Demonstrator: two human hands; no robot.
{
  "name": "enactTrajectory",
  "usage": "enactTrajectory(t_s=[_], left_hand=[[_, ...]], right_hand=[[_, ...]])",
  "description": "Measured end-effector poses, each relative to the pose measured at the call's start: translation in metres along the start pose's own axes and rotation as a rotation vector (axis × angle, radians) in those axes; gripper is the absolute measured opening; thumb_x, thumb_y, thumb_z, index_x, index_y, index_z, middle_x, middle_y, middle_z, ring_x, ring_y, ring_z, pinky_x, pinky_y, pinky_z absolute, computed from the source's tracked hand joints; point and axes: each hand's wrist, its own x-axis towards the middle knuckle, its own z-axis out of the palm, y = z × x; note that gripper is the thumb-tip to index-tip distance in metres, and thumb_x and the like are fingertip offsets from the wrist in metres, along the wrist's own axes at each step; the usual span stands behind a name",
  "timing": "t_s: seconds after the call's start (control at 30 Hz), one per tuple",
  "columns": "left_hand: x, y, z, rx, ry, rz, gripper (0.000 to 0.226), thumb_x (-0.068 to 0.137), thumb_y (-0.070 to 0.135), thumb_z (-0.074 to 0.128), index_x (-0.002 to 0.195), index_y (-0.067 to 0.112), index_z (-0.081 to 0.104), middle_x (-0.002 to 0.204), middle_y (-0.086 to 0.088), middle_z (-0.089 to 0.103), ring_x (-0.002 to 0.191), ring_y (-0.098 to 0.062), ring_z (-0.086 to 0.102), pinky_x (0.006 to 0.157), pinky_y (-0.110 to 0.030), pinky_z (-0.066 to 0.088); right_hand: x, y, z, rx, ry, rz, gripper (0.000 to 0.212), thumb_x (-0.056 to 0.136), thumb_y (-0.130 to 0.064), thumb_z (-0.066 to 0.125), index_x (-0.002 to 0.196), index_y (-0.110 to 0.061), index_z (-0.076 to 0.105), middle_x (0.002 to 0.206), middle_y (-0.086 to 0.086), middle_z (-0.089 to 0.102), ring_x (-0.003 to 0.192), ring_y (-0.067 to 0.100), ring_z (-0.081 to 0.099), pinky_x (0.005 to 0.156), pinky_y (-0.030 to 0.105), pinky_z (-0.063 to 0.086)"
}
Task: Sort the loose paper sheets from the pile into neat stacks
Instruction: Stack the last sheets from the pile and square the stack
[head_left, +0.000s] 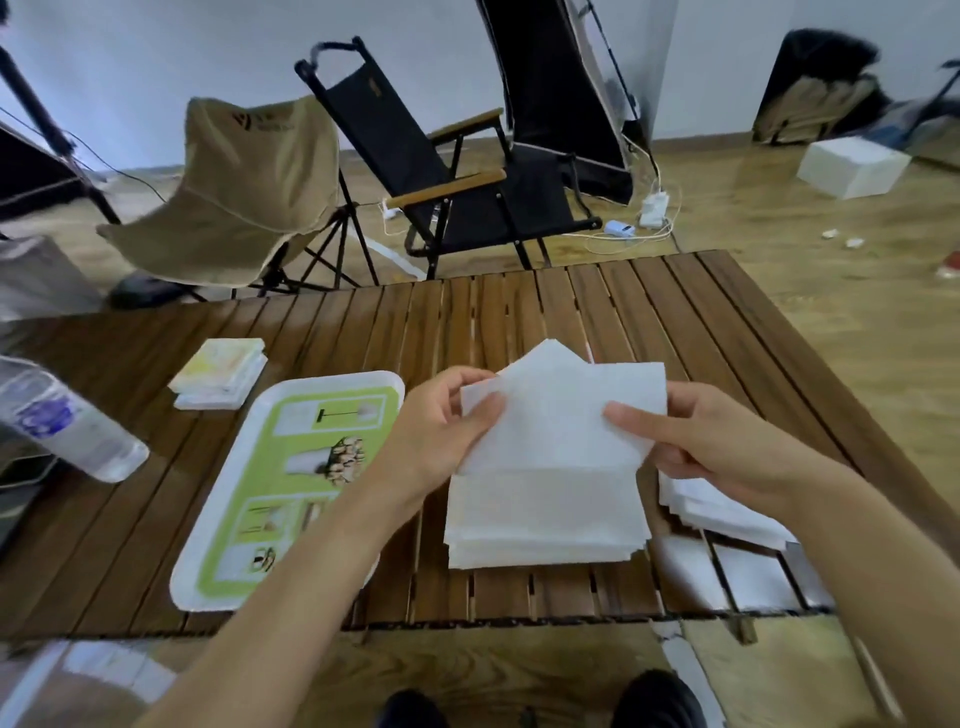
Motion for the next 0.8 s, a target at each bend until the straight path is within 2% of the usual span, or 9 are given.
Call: enactTrajectory(t_s=[0.1, 0.17, 0.2, 0.27, 0.37, 0.53, 0.63, 0.73, 0.8], left_hand=[[-0.004, -0.023, -0.002, 0.257, 0.025, -0.081, 0.024, 0.1, 0.036, 0.063, 0.098, 0.013, 0.071, 0.087, -0.01, 0.076, 0.069, -0.015, 0.071, 0.058, -0.026, 0.053], [-0.002, -0.032, -0.002, 0.433, 0.018, -0.106, 0.031, 0.101, 0.039, 0.058, 0.089, 0.012, 0.068, 0.073, -0.012, 0.071, 0.05, -0.014, 0.061, 0.046, -0.025, 0.045], [0.0, -0.034, -0.001, 0.484, -0.003, -0.122, 0.034, 0.102, 0.04, 0.056, 0.085, 0.012, 0.065, 0.068, -0.009, 0.066, 0.046, -0.014, 0.058, 0.043, -0.024, 0.043], [0.003, -0.038, 0.002, 0.605, -0.059, -0.145, 0.04, 0.103, 0.042, 0.052, 0.075, 0.014, 0.054, 0.064, -0.003, 0.056, 0.049, -0.014, 0.054, 0.045, -0.024, 0.041], [0.005, -0.046, 0.005, 0.793, -0.099, -0.153, 0.044, 0.104, 0.045, 0.049, 0.071, 0.017, 0.045, 0.066, 0.001, 0.047, 0.058, -0.013, 0.045, 0.056, -0.027, 0.035], [0.007, -0.051, 0.0, 1.021, -0.125, -0.179, 0.044, 0.106, 0.046, 0.041, 0.071, 0.02, 0.048, 0.068, 0.003, 0.054, 0.063, -0.015, 0.052, 0.06, -0.032, 0.039], [0.017, -0.046, -0.012, 1.213, -0.019, -0.196, 0.038, 0.105, 0.042, 0.045, 0.078, 0.018, 0.056, 0.078, -0.001, 0.061, 0.074, -0.02, 0.06, 0.066, -0.034, 0.047], [0.048, -0.037, -0.017, 1.119, 0.132, 0.005, 0.023, 0.103, 0.039, 0.055, 0.089, 0.021, 0.061, 0.081, 0.005, 0.063, 0.076, -0.014, 0.06, 0.067, -0.033, 0.048], [0.078, -0.042, -0.012, 0.973, 0.013, 0.115, 0.016, 0.098, 0.04, 0.063, 0.099, 0.024, 0.065, 0.094, 0.007, 0.066, 0.085, -0.009, 0.062, 0.074, -0.029, 0.054]], right_hand=[[0.002, 0.008, 0.002, -0.18, 0.041, 0.091, 0.026, 0.09, -0.039, 0.073, 0.08, -0.015, 0.073, 0.064, -0.004, 0.054, 0.052, 0.013, 0.025, 0.047, 0.021, 0.02], [0.005, 0.015, 0.004, -0.423, 0.047, 0.146, 0.04, 0.092, -0.044, 0.071, 0.061, -0.021, 0.059, 0.054, -0.006, 0.045, 0.047, 0.013, 0.029, 0.046, 0.021, 0.023], [0.007, 0.018, 0.005, -0.516, 0.034, 0.179, 0.043, 0.093, -0.044, 0.069, 0.059, -0.021, 0.056, 0.051, -0.006, 0.043, 0.044, 0.012, 0.031, 0.045, 0.021, 0.024], [0.01, 0.024, 0.007, -0.637, 0.02, 0.234, 0.042, 0.095, -0.045, 0.065, 0.066, -0.016, 0.059, 0.05, -0.006, 0.046, 0.04, 0.009, 0.037, 0.045, 0.018, 0.028], [0.014, 0.032, 0.008, -0.777, 0.037, 0.261, 0.045, 0.095, -0.051, 0.062, 0.07, -0.013, 0.059, 0.057, -0.002, 0.053, 0.047, 0.01, 0.045, 0.055, 0.021, 0.036], [0.014, 0.035, 0.004, -0.917, 0.039, 0.275, 0.044, 0.094, -0.05, 0.065, 0.062, -0.02, 0.063, 0.055, -0.006, 0.065, 0.054, 0.006, 0.056, 0.062, 0.02, 0.043], [0.013, 0.03, -0.008, -1.007, 0.113, 0.281, 0.039, 0.092, -0.046, 0.069, 0.06, -0.024, 0.067, 0.058, -0.008, 0.067, 0.058, 0.004, 0.059, 0.061, 0.02, 0.041], [0.014, 0.026, -0.016, -0.995, 0.221, 0.254, 0.038, 0.094, -0.044, 0.067, 0.065, -0.019, 0.07, 0.061, -0.004, 0.065, 0.053, 0.008, 0.053, 0.056, 0.022, 0.04], [0.016, 0.023, -0.017, -0.969, 0.279, 0.209, 0.04, 0.095, -0.044, 0.065, 0.068, -0.015, 0.07, 0.063, 0.002, 0.066, 0.051, 0.011, 0.051, 0.054, 0.023, 0.04]])
